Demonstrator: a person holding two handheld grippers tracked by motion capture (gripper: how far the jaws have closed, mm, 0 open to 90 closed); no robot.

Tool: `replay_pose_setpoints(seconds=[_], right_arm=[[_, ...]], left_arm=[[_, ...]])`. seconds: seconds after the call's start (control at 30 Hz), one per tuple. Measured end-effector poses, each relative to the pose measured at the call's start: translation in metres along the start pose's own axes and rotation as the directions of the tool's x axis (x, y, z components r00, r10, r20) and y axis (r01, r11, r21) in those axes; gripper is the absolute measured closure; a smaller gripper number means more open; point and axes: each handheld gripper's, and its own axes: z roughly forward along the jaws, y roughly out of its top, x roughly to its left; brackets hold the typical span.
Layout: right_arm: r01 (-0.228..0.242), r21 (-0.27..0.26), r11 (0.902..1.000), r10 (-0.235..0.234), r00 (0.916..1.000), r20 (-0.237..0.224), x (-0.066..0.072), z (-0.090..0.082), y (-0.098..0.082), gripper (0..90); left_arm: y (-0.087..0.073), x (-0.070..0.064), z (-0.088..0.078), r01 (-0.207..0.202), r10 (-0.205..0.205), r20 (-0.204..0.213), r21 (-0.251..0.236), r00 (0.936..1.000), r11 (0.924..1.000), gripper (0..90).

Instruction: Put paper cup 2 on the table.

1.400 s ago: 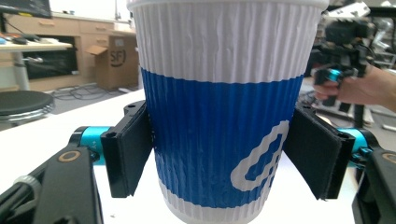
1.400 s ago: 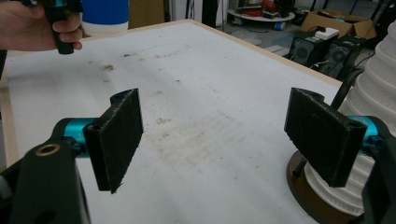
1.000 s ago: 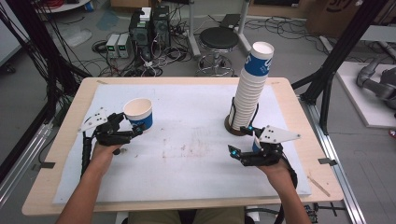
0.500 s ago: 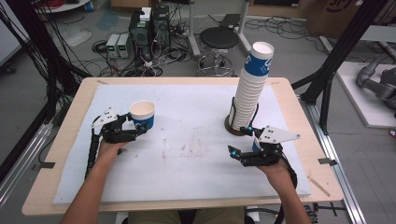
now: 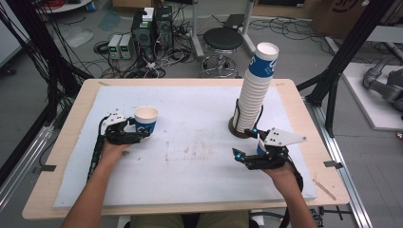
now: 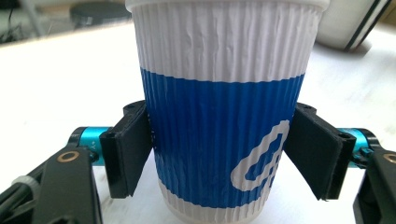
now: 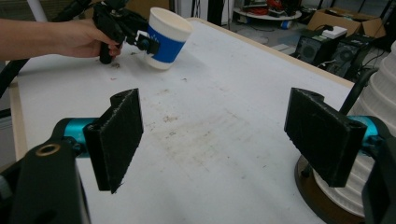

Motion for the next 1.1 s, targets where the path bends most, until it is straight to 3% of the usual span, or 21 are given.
replay_pose_setpoints(seconds=[0.27,0.53,0.77,0.87,1.1], right_arm=[[0.004,-0.004,1.0000,-0.004,1.0000,-0.001,0.000,-0.001,0.001,20.0],[0.001,0.005,1.0000,-0.001,1.0000,-0.004,0.001,0.001,-0.001,20.0],[-0.001,0.014,0.9999,0.001,1.0000,-0.004,0.001,0.002,-0.002,20.0],[-0.005,0.017,0.9998,0.005,1.0000,-0.004,0.001,0.001,-0.002,20.0],[-0.006,0.017,0.9998,0.006,1.0000,-0.001,0.000,-0.001,-0.003,20.0]], left_arm=[[0.001,-0.002,-0.005,0.010,-0.009,-0.034,0.042,0.9994,0.9991,26.1],[-0.003,-0.009,-0.013,-0.032,0.037,-0.060,0.090,0.9975,0.9954,25.5],[-0.008,-0.013,-0.015,-0.016,0.023,-0.061,0.110,0.9979,0.9939,23.7],[-0.009,-0.016,-0.019,0.016,-0.010,-0.058,0.096,0.9982,0.9952,18.5],[-0.011,-0.020,-0.044,0.038,-0.037,-0.057,0.021,0.9977,0.9991,17.7]])
